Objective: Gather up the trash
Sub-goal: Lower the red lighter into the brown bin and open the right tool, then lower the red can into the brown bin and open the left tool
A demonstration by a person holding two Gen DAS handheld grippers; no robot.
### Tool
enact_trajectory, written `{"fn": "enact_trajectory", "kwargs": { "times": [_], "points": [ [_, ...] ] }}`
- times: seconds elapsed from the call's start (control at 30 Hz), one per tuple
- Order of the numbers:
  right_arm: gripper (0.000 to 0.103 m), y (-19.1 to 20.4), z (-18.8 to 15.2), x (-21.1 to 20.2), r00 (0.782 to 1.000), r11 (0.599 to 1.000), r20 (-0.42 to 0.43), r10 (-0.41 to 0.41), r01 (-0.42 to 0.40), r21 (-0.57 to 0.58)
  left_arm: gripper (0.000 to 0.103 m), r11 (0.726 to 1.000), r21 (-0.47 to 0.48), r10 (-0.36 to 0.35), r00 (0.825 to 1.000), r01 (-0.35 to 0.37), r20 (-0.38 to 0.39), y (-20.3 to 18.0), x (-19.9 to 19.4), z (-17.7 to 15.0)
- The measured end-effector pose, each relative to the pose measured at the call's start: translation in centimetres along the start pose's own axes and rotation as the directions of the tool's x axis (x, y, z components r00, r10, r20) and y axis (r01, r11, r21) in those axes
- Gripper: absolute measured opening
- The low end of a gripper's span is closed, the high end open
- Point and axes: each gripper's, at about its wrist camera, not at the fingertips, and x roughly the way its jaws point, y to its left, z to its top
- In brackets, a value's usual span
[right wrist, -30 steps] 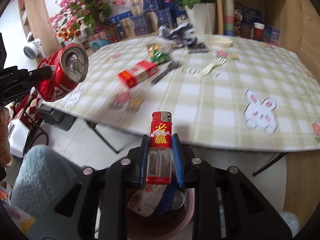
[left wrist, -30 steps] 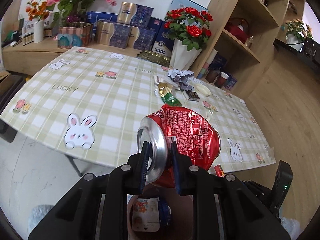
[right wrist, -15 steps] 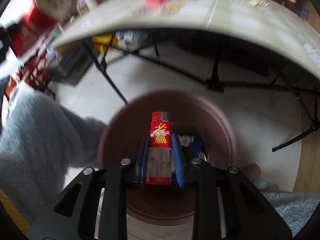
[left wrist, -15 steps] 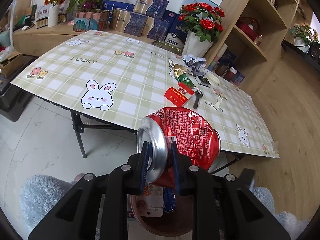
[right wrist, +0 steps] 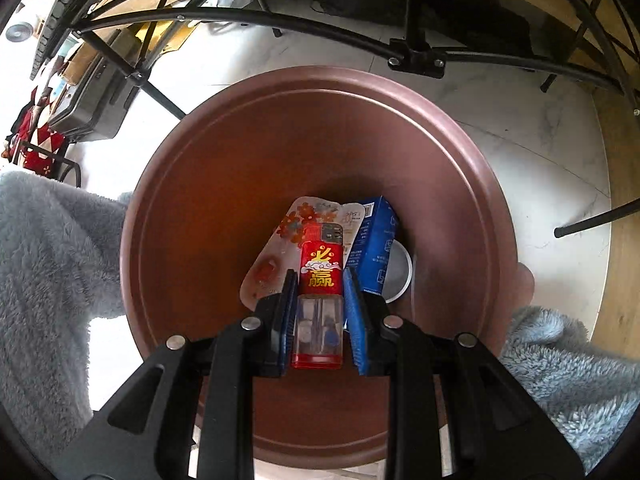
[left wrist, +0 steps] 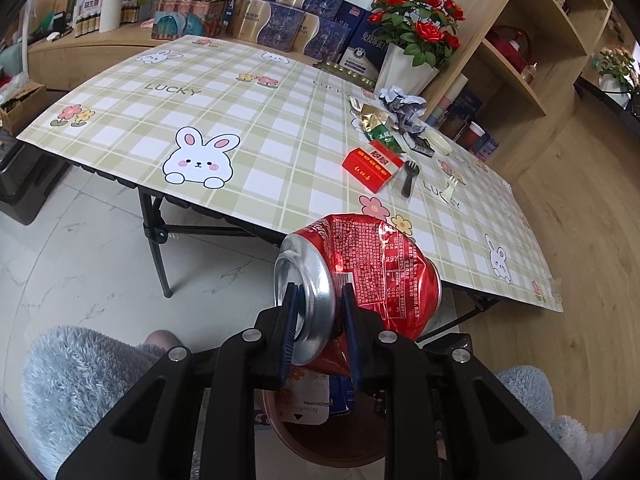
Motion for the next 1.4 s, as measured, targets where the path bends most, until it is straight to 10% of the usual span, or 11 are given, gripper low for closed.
{"fn": "enact_trajectory", "kwargs": {
  "times": [0.13, 0.37, 0.5, 0.77, 0.97, 1.4],
  "points": [
    [0.028, 0.9, 0.4, -0.8, 0.999, 0.999, 0.051, -0.017, 0.019, -0.034, 0.021, 1.000, -0.013, 0.008, 1.000, -0.009, -0.006, 0.4, 0.4, 0.1],
    [0.058, 0.6, 0.9, -3.6, 0.978, 0.996, 0.196, -0.074, 0.083, -0.039, 0.021, 1.000, -0.006, 0.004, 1.000, -0.004, -0.028, -0.1, 1.1, -0.2],
    [0.088, 0.9, 0.9, -7.9, 0.926, 0.990, 0.363, -0.107, 0.133, -0.047, 0.021, 1.000, 0.003, 0.004, 0.999, -0.004, -0.038, -0.4, 1.4, -0.3],
    [0.097, -0.1, -0.2, -16.8, 0.792, 0.978, 0.592, -0.148, 0.207, -0.033, 0.021, 0.998, 0.064, 0.007, 0.996, -0.002, -0.088, -1.7, 2.7, -1.2],
    [0.097, -2.0, -1.4, -20.1, 0.731, 0.970, 0.656, -0.188, 0.244, 0.005, 0.021, 0.978, 0.210, 0.042, 0.987, -0.009, -0.155, -4.3, 5.0, -2.3],
    [0.097, -5.4, -2.4, -19.8, 0.735, 0.971, 0.635, -0.238, 0.188, 0.146, 0.021, 0.829, 0.558, 0.137, 0.955, 0.034, -0.262, -8.2, 12.4, -7.8]
  ]
}}
